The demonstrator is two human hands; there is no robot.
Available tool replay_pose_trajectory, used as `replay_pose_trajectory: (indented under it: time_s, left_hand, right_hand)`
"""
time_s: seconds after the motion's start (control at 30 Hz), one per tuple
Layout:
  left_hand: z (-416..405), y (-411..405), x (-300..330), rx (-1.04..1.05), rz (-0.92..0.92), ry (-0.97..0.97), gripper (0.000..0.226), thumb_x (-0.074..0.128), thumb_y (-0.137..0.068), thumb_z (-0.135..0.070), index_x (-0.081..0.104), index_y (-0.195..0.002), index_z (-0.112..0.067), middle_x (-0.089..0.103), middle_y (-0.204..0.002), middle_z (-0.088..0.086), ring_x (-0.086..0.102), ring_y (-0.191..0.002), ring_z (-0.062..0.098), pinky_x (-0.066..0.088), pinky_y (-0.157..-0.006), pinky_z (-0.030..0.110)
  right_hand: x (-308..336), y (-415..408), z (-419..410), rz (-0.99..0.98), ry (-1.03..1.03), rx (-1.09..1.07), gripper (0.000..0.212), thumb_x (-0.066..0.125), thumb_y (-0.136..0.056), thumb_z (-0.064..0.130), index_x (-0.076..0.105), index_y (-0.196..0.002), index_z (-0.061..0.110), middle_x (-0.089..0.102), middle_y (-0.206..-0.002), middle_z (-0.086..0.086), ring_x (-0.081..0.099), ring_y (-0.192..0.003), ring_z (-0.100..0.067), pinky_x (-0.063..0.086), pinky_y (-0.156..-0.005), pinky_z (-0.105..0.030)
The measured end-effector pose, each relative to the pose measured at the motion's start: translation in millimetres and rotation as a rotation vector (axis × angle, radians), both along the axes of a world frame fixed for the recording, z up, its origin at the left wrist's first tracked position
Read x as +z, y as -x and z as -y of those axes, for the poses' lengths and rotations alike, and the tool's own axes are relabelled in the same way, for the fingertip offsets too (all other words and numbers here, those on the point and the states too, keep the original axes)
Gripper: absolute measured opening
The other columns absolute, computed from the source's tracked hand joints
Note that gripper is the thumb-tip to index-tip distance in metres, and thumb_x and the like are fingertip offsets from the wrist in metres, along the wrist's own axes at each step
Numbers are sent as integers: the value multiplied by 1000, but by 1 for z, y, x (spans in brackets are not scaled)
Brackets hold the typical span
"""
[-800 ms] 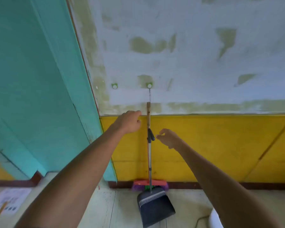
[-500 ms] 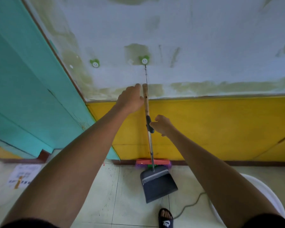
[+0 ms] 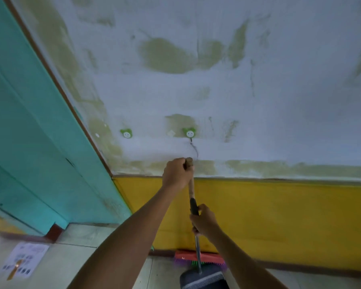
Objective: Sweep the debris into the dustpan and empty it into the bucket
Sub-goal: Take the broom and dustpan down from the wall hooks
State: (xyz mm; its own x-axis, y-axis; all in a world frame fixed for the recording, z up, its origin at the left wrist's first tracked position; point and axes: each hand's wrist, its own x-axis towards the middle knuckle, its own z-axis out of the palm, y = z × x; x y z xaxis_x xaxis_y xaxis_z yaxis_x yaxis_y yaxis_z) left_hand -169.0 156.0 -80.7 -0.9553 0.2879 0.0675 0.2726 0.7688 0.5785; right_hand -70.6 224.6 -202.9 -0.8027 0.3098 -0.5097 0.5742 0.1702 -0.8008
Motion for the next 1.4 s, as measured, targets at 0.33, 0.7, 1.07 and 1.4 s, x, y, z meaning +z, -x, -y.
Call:
replay_pose_trajectory:
  time_s: [0.33,0.7,1.07,1.4]
  left_hand:
    - [33,-38,87,-9,-181,-70,23,59,-89,-31,64,-77,-12,64,-74,1,63,-70,23,45,-56,28]
    - [85,-101,155,-361,-286,-79,22,65,-73,-32,53,-62,-17,55,-60,-6,50,-54,15,33,-48,24]
    - [72,-201,164,-619,-380,-102,46,72,-66,-37,37,-44,-17,46,-42,-6,39,-39,11,29,-43,19]
    - [5,-327,154,-1076,-633,420,16,59,-82,-20,53,-71,-11,57,-71,6,57,-61,27,40,-52,32]
  right_hand:
    - [97,-25,25,-57,-92,-40,28,55,-92,27,60,-77,4,61,-61,-10,53,-34,-16,42,-35,-20]
    - [141,-102,58,-161,-290,-400,38,52,-90,28,52,-56,11,60,-49,-4,44,-30,-14,35,-37,-17]
    - [135,-207,71,-539,645,-1442,27,77,-79,31,65,-90,9,58,-71,-3,53,-64,-18,45,-57,-31]
    - [113,-304,48,-541,604,-1783,27,37,-98,10,47,-123,9,50,-74,-7,43,-55,-15,41,-52,-29]
